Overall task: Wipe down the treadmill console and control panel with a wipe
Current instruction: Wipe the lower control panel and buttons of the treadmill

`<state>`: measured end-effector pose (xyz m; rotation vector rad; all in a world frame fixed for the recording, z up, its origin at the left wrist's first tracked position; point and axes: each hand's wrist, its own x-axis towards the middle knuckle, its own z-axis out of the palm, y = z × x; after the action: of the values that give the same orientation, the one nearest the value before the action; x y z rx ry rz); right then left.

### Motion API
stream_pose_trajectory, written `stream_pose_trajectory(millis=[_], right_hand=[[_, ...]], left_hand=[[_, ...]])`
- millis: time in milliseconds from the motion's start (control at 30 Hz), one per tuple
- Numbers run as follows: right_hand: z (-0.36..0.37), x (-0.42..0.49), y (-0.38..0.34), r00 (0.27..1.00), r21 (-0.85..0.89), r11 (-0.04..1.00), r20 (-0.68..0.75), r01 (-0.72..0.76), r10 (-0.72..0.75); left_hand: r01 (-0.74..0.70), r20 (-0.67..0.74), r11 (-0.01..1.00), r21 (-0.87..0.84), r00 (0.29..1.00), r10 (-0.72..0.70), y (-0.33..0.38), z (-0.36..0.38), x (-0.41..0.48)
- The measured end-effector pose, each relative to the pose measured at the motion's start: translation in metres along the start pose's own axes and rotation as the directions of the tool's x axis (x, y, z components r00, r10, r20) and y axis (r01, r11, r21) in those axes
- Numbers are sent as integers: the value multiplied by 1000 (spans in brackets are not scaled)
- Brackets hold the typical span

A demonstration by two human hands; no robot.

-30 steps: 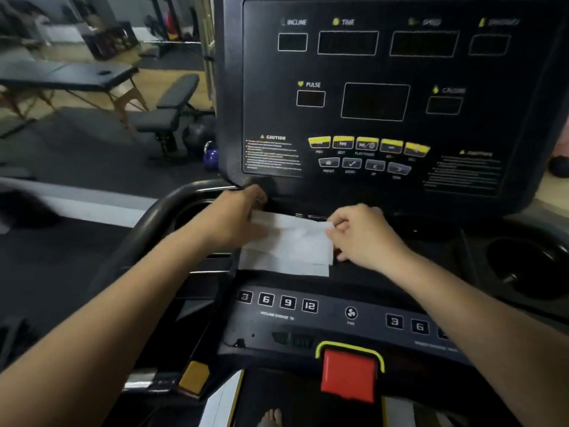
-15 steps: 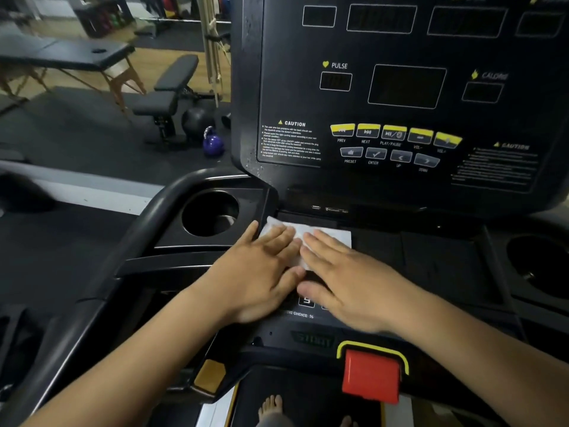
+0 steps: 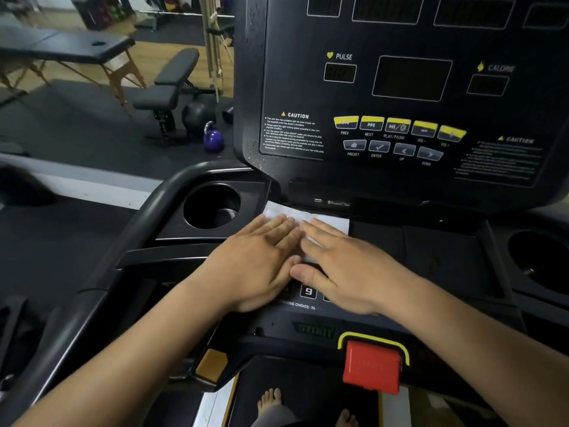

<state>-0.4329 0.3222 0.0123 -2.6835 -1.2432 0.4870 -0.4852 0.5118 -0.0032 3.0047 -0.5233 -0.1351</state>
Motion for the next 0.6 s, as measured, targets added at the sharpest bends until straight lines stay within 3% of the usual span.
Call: stream_pose_trajectory(millis=[300,467,600], right_hand=[[-1,-6,4,997,-2,997,36,73,-73],[-6,21,27,986,82,992,-144,94,-81],[7,-11,10,991,78,989,-56,123,-119]], left_hand=[[-22,-12,987,-160,1000,21,-4,1,-9],[53,-37,979,-197,997,-62,-15,3,21],[6,-42,973,-231,999,-17,0,8,-11]])
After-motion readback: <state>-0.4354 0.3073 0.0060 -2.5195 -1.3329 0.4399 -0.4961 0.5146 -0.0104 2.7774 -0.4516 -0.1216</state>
